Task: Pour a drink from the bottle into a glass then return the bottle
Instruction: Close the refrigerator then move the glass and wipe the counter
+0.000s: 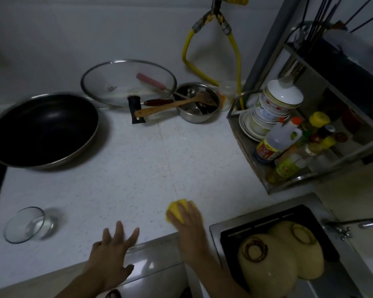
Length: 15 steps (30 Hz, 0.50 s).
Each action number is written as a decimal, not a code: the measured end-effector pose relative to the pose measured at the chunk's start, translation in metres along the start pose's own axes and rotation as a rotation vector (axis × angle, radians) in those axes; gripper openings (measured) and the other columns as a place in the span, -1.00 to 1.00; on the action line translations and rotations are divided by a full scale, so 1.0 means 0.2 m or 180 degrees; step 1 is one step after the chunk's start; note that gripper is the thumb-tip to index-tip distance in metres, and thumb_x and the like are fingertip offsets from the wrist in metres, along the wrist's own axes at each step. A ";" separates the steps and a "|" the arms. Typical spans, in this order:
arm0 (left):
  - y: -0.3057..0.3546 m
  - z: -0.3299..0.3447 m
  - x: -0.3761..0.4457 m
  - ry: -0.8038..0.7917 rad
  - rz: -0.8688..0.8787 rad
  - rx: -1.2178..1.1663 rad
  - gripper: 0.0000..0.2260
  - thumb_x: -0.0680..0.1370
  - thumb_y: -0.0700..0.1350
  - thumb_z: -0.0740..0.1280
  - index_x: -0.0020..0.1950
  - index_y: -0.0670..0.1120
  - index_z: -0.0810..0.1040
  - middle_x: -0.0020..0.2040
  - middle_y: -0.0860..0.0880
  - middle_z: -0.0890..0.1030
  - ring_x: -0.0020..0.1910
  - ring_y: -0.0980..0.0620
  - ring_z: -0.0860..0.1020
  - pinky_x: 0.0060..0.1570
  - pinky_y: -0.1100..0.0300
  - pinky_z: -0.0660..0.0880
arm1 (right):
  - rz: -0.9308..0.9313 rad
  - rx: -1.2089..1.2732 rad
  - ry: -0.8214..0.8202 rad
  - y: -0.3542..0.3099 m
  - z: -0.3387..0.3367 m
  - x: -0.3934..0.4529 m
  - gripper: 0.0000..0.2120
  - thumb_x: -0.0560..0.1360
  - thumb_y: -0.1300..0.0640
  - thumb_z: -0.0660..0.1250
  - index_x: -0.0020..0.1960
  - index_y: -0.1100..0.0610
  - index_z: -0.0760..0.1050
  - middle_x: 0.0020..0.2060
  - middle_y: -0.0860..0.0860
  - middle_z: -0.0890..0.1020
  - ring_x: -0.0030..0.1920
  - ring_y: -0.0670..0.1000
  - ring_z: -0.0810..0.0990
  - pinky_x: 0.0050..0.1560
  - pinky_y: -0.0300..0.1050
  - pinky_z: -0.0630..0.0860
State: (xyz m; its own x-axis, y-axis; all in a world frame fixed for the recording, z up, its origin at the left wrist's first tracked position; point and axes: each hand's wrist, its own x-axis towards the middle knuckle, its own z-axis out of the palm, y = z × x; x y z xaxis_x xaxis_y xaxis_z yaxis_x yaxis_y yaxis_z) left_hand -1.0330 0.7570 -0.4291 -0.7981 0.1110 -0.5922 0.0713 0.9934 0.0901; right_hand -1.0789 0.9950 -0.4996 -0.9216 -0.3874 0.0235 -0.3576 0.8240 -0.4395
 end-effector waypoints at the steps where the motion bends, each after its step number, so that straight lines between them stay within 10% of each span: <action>1: 0.00 0.00 0.00 -0.0001 0.0009 -0.0025 -0.18 0.41 0.26 0.26 0.59 0.21 -0.05 0.62 -0.19 -0.09 0.53 -0.40 0.06 0.30 -0.16 0.39 | -0.0261 -0.0070 -0.0038 -0.02 -0.02 0.00 -0.33 0.32 0.32 0.36 0.39 -0.06 0.42 0.39 0.12 0.47 0.44 0.24 0.22 0.47 0.00 0.02; 7: 0.00 0.01 0.01 -0.0075 -0.0024 -0.0027 -0.18 0.44 0.28 0.25 0.58 0.25 -0.14 0.62 -0.14 -0.19 0.55 -0.34 0.02 0.34 -0.08 0.36 | 0.0118 -0.0426 0.0218 0.34 -0.17 -0.05 -0.32 0.59 0.34 -0.03 0.45 -0.37 0.16 0.50 -0.38 0.17 0.53 -0.06 0.05 0.50 -0.30 -0.16; 12: 0.00 0.01 0.00 -0.0060 -0.0097 -0.0078 -0.21 0.46 0.29 0.24 0.58 0.26 -0.10 0.63 -0.11 -0.17 0.56 -0.32 0.00 0.36 -0.08 0.37 | 0.1342 -0.0504 -0.0265 0.89 -0.36 0.01 -0.31 0.38 0.25 -0.10 0.50 -0.07 0.14 0.42 0.30 0.40 0.38 0.46 0.35 0.41 0.38 0.25; 15: 0.01 0.02 0.01 -0.0090 -0.0106 -0.0069 -0.22 0.48 0.28 0.23 0.58 0.25 -0.13 0.62 -0.11 -0.21 0.58 -0.32 -0.06 0.42 -0.10 0.29 | 0.1892 -0.0679 -0.0431 0.99 -0.48 0.07 -0.29 0.40 0.14 -0.12 0.56 0.05 0.17 0.51 0.31 0.23 0.48 0.40 0.18 0.47 0.30 0.15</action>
State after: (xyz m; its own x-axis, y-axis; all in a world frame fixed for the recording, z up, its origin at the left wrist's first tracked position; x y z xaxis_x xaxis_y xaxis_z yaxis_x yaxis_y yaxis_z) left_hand -1.0321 0.7586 -0.4323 -0.7826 0.0789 -0.6175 0.0317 0.9957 0.0870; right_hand -1.1781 1.1924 -0.4997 -0.9495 0.1232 -0.2887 0.1731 0.9728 -0.1542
